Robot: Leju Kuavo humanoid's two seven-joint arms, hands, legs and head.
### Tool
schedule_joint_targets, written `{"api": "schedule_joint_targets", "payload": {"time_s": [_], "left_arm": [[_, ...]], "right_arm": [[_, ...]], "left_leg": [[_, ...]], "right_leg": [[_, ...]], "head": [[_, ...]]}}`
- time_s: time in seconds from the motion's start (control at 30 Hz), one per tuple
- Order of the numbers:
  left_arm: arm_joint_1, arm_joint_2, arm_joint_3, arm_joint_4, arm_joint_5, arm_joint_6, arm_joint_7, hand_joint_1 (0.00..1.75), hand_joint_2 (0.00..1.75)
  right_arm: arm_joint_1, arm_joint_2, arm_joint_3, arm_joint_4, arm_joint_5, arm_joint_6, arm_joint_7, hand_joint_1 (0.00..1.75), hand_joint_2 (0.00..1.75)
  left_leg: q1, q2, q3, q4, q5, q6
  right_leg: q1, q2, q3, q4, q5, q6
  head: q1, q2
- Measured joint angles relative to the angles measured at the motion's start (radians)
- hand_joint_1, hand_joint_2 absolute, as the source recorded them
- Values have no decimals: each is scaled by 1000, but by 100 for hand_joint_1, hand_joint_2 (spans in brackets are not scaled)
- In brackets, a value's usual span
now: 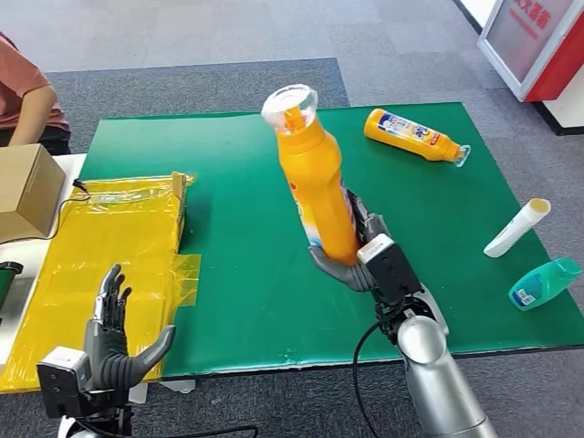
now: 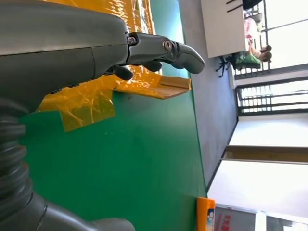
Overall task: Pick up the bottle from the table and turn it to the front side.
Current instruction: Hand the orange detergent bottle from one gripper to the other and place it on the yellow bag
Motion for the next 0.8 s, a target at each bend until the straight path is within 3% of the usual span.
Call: {"api": "schedule_joint_targets", "payload": {"time_s": [0.33, 0.67, 0.8], "left_arm": [[-21, 48, -74, 8, 15, 51, -7, 0, 175], [-33, 76, -120, 15, 45, 56, -6, 0, 175], [-40, 91, -144, 21, 264, -35, 31, 0, 175]], "right_arm": [[34, 33, -44, -59, -364, 182, -89, 175, 175], [45, 52, -53, -66, -393, 196, -99, 175, 175], [42, 65, -51, -56, -386, 182, -102, 175, 175]], "left_leg": [[0, 0, 0, 0, 0, 0], [0, 0, 0, 0, 0, 0], [0, 0, 0, 0, 0, 0]], "right_leg": [[0, 0, 0, 0, 0, 0], [0, 0, 0, 0, 0, 0], [0, 0, 0, 0, 0, 0]], "head": [[0, 0], [0, 0], [0, 0]]}}
